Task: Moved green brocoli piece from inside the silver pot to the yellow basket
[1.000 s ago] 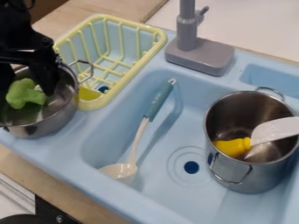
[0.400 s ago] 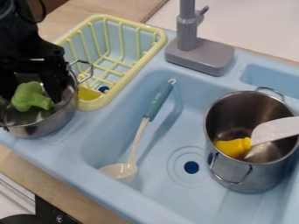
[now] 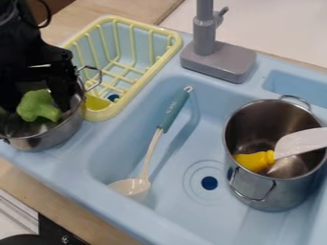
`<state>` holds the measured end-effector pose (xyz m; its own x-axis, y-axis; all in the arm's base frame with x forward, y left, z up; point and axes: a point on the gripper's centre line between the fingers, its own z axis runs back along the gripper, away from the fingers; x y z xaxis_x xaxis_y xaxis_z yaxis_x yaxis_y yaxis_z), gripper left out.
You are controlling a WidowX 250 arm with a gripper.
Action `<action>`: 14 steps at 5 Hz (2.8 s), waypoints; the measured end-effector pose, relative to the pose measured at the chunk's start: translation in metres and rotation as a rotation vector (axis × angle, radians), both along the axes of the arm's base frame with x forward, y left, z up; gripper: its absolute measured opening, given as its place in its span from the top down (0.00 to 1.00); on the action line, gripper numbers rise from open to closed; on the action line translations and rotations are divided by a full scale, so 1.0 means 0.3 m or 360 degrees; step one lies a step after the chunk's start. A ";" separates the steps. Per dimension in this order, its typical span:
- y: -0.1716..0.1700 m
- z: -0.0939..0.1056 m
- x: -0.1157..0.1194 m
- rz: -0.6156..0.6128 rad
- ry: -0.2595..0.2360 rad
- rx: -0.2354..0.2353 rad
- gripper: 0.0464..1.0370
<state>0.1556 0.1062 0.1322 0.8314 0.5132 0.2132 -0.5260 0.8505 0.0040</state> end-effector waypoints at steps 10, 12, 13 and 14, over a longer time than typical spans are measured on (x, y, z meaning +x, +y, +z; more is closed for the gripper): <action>0.068 0.242 0.128 0.0283 -0.0141 0.0050 0.30; 0.095 0.139 0.319 0.0241 -0.0158 0.0004 0.30; 0.087 0.094 0.377 0.0204 -0.0209 -0.0024 0.30; 0.076 0.032 0.417 0.0147 -0.0287 -0.0061 0.30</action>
<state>0.2807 0.1290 0.1419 0.7307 0.5959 0.3331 -0.5909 0.7964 -0.1287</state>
